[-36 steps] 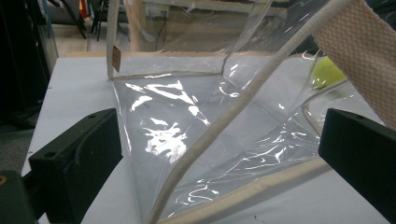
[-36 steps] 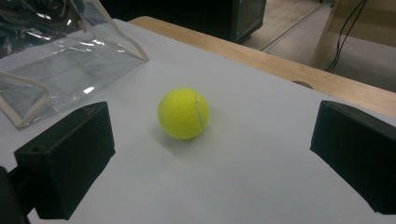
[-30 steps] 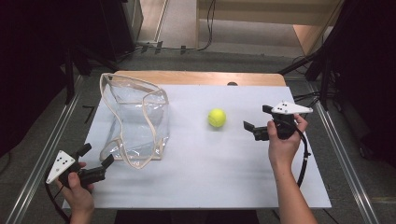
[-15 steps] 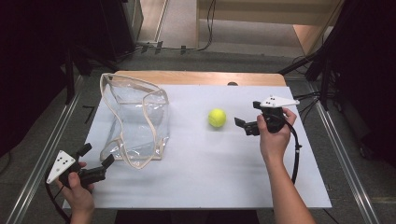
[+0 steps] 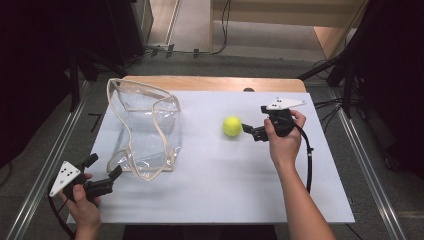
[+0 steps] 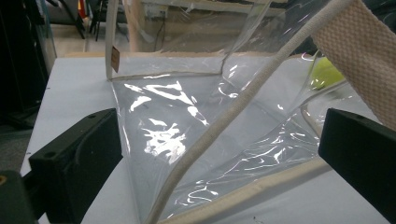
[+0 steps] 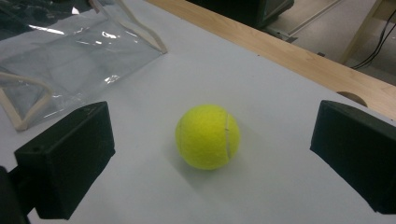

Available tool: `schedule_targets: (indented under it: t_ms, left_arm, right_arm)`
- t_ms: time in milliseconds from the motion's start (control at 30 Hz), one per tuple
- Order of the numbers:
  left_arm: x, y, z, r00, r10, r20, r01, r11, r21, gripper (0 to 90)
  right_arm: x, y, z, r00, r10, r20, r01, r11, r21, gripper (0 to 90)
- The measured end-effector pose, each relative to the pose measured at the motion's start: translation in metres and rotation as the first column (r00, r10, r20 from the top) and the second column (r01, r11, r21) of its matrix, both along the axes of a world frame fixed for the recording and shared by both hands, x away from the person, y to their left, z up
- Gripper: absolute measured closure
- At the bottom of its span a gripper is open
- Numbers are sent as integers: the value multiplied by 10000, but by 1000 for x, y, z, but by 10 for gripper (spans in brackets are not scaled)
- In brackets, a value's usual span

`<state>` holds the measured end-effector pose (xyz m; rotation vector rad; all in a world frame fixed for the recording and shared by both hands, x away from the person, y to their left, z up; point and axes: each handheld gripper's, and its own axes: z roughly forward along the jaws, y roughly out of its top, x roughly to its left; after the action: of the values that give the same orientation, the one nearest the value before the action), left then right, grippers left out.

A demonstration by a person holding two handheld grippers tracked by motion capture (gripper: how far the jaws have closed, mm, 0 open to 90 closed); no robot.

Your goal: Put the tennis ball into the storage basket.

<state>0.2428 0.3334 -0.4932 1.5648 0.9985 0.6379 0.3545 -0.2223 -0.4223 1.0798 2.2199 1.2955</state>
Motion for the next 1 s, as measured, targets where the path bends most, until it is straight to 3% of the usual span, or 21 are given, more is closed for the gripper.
schedule_targets:
  t_ms: [533,1000]
  left_arm:
    - [0,0,0,10000,-23,-2,23,10000,-24,0]
    - [0,0,0,10000,-33,14,33,10000,-65,0]
  right_arm:
    - [23,20,-5,9976,427,-543,-459,9973,-575,0]
    - [40,31,-17,9892,541,-1365,-675,9931,-959,0]
